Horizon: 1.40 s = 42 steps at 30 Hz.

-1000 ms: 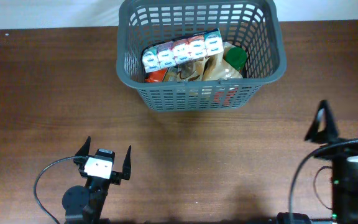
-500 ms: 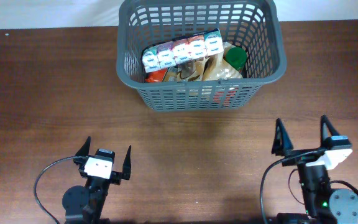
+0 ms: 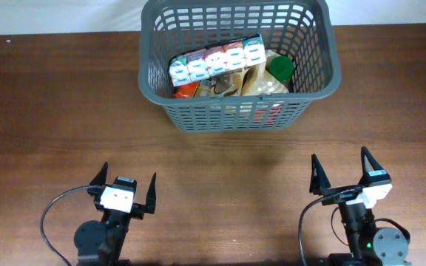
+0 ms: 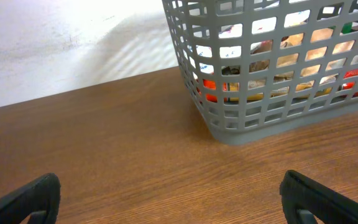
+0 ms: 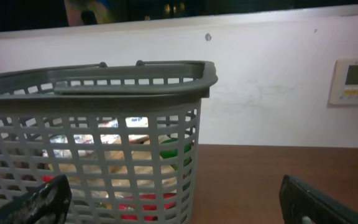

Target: Pack container

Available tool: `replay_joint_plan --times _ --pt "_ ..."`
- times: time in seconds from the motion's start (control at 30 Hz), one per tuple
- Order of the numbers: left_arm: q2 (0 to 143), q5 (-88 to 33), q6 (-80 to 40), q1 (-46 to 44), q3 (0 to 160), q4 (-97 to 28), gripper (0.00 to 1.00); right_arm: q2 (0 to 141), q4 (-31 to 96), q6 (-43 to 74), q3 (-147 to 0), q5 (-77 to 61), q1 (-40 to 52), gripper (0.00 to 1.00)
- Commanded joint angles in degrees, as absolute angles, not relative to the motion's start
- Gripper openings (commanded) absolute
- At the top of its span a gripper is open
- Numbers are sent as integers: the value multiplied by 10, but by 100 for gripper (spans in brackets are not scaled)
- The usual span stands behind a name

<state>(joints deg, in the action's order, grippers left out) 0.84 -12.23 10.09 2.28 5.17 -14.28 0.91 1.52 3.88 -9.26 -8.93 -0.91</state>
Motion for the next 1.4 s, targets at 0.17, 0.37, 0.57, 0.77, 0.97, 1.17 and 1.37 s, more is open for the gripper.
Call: replay_joint_plan --times 0.17,0.37,0.57,0.77,0.97,1.17,1.37 --pt "3 -131 108 25 46 -142 99 2 -25 34 -47 -84 -3 99" --pt "3 -131 108 25 46 -142 99 2 -26 34 -21 -84 -3 99" --pt "3 -131 108 25 46 -142 99 2 -33 34 -3 -83 -3 99" --pt "3 -131 108 25 46 -142 99 2 -6 34 -3 -79 -3 99" --pt "3 -131 108 25 46 -142 99 2 38 34 -3 -79 -3 99" --pt "3 -131 108 25 46 -142 99 2 39 34 -3 -78 -3 99" --pt "3 -131 108 25 46 -142 99 2 38 34 -3 -77 -3 99"
